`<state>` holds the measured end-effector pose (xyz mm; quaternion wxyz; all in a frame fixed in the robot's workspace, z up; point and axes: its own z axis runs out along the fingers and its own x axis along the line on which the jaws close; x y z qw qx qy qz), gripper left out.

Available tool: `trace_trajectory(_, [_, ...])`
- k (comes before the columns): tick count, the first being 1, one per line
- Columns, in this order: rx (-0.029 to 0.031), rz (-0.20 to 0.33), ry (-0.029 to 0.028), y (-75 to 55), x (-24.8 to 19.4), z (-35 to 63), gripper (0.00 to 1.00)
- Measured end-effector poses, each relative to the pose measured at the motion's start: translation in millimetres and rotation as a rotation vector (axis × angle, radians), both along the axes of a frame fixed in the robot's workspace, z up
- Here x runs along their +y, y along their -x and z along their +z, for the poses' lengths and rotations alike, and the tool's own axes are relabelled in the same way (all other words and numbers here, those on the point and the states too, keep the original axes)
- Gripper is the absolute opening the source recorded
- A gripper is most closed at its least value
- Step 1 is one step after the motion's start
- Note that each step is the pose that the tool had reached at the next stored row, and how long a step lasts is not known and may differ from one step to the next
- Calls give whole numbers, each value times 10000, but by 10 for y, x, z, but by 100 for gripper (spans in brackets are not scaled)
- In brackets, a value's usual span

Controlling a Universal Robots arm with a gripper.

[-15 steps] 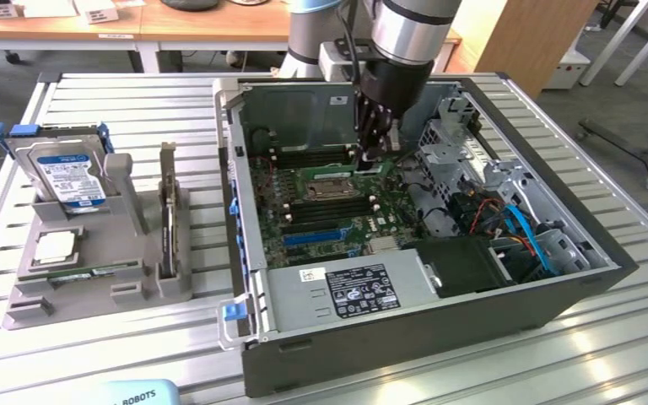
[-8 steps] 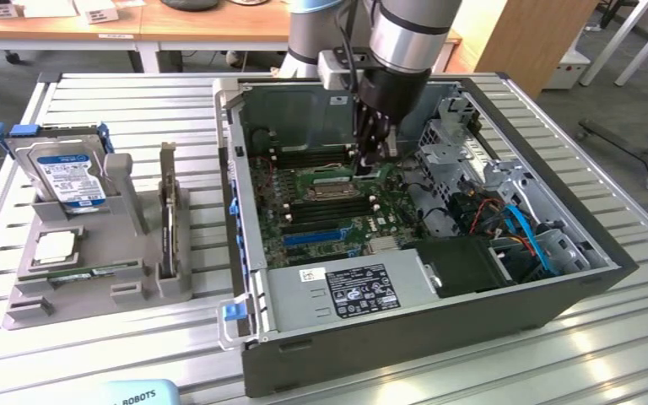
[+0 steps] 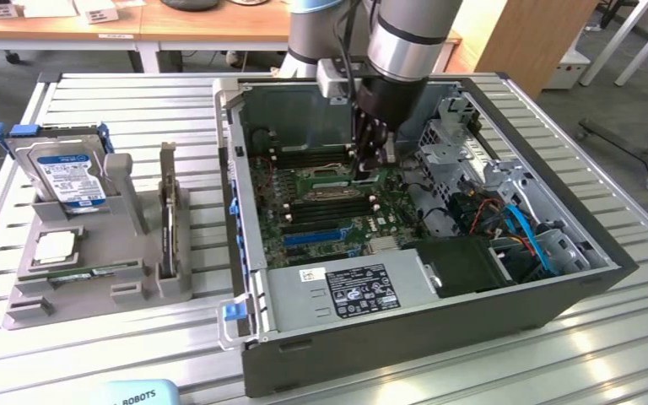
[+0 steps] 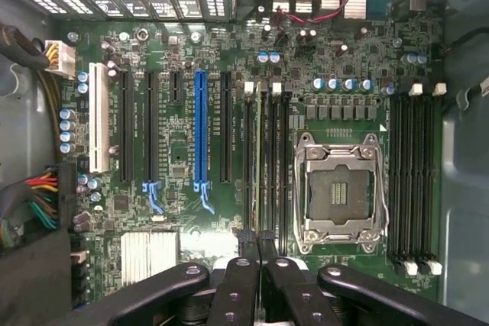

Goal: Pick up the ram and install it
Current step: 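Insert the ram into the slot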

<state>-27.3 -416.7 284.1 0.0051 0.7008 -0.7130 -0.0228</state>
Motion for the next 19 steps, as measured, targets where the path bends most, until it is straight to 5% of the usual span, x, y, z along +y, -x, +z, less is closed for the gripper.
trace_trajectory(11, [0,0,-1,0,0,-143,12])
trace_trajectory(19, [0,0,1,19,0,-155,12])
